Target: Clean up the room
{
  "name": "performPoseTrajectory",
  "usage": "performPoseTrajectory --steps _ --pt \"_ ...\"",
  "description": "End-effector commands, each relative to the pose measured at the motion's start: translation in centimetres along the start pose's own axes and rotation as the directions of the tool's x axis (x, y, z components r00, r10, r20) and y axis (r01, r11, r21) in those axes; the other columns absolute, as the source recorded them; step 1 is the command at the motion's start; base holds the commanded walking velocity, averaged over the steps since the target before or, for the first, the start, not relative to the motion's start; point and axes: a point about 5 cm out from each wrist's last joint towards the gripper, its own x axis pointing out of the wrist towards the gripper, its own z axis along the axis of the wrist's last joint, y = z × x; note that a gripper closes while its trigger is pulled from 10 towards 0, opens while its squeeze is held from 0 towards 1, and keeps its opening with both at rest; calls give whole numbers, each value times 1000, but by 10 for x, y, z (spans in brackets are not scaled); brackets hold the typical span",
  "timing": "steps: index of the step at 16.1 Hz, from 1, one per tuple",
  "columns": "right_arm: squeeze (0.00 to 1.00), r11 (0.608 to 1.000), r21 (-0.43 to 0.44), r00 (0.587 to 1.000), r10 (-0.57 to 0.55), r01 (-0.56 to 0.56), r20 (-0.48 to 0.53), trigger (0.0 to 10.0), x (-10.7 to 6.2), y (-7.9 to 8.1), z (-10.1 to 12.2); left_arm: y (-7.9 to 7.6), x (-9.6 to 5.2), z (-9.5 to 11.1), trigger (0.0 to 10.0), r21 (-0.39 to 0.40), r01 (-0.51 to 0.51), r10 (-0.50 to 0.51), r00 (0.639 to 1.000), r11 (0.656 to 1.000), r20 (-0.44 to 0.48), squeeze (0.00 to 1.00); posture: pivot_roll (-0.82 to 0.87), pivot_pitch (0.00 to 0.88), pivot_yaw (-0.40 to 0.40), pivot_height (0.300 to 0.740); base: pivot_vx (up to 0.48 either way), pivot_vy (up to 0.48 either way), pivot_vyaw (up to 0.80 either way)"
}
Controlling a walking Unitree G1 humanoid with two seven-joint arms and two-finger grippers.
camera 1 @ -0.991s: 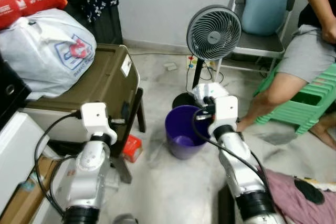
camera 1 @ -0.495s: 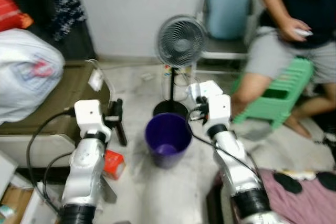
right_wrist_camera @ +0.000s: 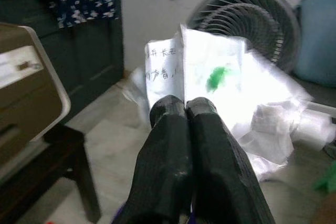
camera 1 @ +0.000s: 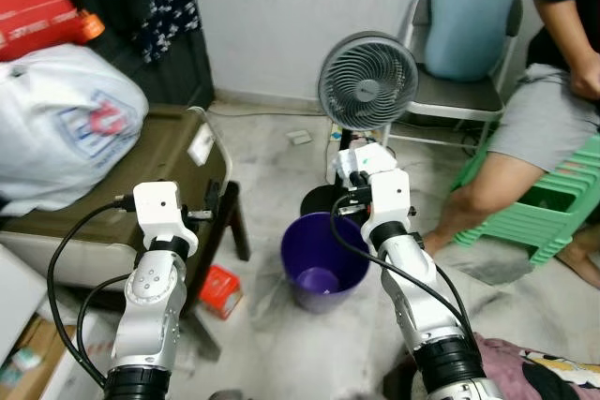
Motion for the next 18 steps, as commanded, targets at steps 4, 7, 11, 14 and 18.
performPoseTrajectory --steps 4,7,11,14,18 --pt "0 1000 -4 1000 -19 19 9 10000 1 -6 2 -7 1 1 10000 -5 19 -19 1000 1000 4 0 36 0 -8 740 312 0 0" --pt "0 1000 -5 1000 -18 18 9 10000 1 -6 2 -7 1 0 10000 -3 18 -18 1000 1000 2 0 39 0 -7 740 312 0 0" --pt "0 1000 -3 1000 -21 21 8 10000 2 -5 2 -6 1 0 10000 -1 17 -17 1000 1000 0 0 40 0 -7 740 315 0 0" --pt "0 1000 -3 1000 -22 22 8 10000 2 -5 2 -6 2 1 10000 -1 15 -15 1000 1000 -1 0 40 0 -7 740 314 0 0" --pt "0 1000 -2 1000 -24 24 9 10000 5 -6 3 -6 4 3 10000 -1 17 -17 1000 1000 11 0 39 0 -6 740 307 0 0"
